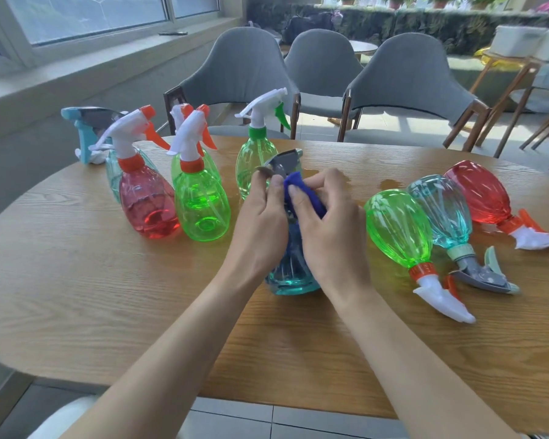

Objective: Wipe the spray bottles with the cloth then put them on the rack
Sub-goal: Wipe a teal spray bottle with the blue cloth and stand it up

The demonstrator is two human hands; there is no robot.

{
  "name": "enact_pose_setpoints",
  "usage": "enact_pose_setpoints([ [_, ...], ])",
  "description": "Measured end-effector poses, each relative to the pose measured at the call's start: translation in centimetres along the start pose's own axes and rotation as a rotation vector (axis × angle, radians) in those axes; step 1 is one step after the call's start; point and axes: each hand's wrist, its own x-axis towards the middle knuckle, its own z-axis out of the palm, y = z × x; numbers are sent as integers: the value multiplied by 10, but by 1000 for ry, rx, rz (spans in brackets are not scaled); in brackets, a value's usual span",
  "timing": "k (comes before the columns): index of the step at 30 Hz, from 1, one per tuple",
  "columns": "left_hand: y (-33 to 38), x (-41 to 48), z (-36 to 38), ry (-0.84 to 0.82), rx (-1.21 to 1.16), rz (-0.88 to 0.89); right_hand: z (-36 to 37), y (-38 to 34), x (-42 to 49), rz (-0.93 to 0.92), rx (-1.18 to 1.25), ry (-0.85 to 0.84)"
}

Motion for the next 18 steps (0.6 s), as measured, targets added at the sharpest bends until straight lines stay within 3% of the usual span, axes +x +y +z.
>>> enact_pose_setpoints([
  [6,3,-5,1,48,-67,20,-3,6,3,31,150,-94],
  [14,4,-17,7,-112,38,102,-6,11,16,423,456,47],
  [18,8,-18,10,-64,23,118,-6,10,11,296,355,32],
])
